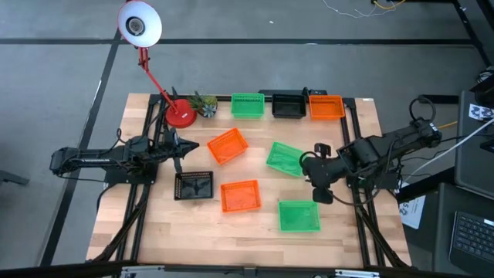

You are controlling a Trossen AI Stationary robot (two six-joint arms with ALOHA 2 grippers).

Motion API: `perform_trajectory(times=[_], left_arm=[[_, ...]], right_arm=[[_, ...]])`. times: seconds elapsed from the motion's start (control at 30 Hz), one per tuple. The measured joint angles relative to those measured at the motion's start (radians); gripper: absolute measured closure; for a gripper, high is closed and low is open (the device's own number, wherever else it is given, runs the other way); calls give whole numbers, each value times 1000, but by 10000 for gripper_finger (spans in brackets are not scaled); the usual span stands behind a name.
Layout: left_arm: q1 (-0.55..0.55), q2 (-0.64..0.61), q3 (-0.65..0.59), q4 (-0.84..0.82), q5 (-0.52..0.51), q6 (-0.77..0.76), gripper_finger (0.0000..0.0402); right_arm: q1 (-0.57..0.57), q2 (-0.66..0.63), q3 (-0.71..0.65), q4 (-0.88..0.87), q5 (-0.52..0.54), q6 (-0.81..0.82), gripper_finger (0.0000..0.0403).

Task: Stack baskets by color
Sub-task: Stack the middle green bin on top of the top green bin

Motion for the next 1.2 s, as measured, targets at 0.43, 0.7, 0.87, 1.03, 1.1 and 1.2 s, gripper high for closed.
perform_trajectory(times=[0.43, 0.7, 0.87, 1.03, 1.1, 1.2], left_arm=[[-1, 0, 0, 0, 7, -45, 401], [-2, 7, 84, 16, 80, -91, 401], [-1, 139, 243, -106, 71, -51, 401], [-1, 363, 381, -261, 53, -51, 401], [-2, 460, 425, -268, 36, -34, 401], [0, 564, 487, -265, -19, 23, 401]], right_arm=[[123, 0, -82, 124, 48, 36, 280], [197, -2, -206, 140, 144, 18, 280], [228, -10, -230, 136, 180, 17, 280], [266, -23, -249, 112, 265, 24, 280], [281, -37, -266, 113, 299, 43, 280], [296, -65, -302, 113, 330, 89, 280]])
